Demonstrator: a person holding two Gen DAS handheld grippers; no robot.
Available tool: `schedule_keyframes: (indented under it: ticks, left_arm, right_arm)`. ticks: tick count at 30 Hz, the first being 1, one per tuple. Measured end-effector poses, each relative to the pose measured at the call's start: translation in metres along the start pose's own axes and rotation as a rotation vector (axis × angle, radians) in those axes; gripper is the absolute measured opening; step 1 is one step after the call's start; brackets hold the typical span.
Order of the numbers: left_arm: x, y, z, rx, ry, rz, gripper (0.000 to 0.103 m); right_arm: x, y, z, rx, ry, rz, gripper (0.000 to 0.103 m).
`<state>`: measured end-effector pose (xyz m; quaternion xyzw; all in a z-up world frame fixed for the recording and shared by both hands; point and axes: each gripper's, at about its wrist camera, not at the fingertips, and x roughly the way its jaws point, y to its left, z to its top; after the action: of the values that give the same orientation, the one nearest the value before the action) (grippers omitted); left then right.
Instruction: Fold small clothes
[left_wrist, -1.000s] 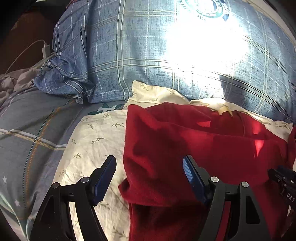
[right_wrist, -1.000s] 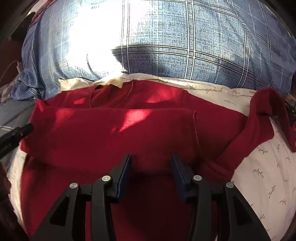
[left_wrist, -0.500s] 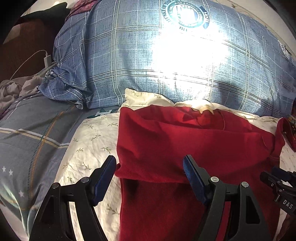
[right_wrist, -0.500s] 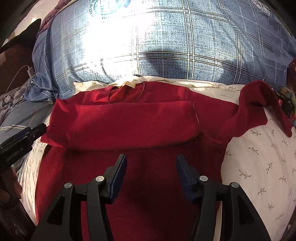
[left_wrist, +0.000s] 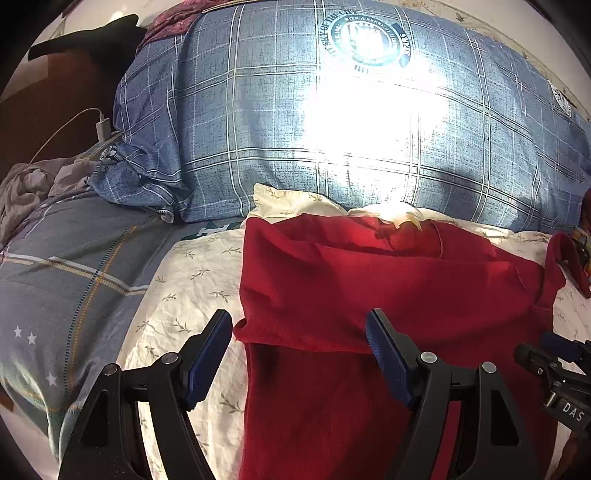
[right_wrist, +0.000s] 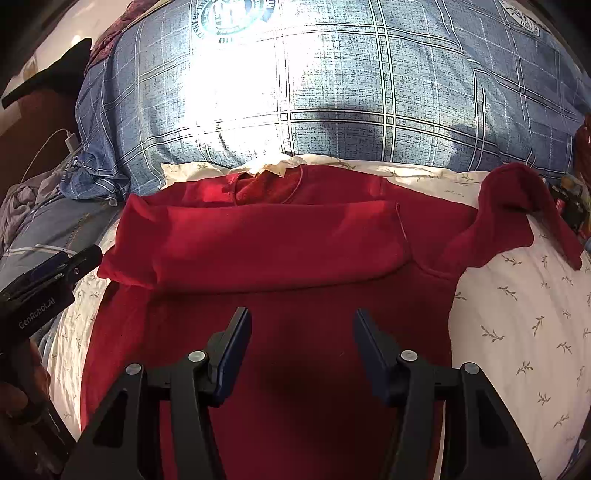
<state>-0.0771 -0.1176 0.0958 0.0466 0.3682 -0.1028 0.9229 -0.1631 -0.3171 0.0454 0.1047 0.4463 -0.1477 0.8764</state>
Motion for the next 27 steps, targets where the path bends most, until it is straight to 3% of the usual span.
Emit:
schedule_keyframes:
  ticks: [9,13,19,23,24,26,27]
  left_arm:
    - [0.005,-0.003,-0.002,0.007,0.012,-0.005,0.074]
    - [0.021,-0.005,-0.001,-0.006,0.065,-0.063,0.074]
    - [0.052,-0.017,0.004,0.011,0.127,-0.102,0.074]
    - [0.068,-0.028,0.008,0.029,0.135,-0.103,0.074]
    - [0.071,-0.031,0.010,0.032,0.137,-0.104,0.074]
    - [0.079,-0.036,0.014,0.033,0.140,-0.109,0.074]
    - [0.080,-0.037,0.013,0.034,0.139,-0.109,0.074]
  right_arm:
    - [0.003,-0.001,-0.002,0.007,0.003,0.002,0.059]
    - [0.009,-0.013,-0.003,0.033,0.013,-0.005,0.060]
    - [0.008,-0.063,0.006,0.137,-0.013,-0.026,0.060]
    - [-0.001,-0.116,0.034,0.226,-0.060,-0.118,0.066]
    - [-0.003,-0.128,0.042,0.246,-0.074,-0.136,0.069]
    - [-0.004,-0.157,0.064,0.322,-0.102,-0.149,0.084]
    - [-0.002,-0.173,0.072,0.373,-0.107,-0.134,0.085]
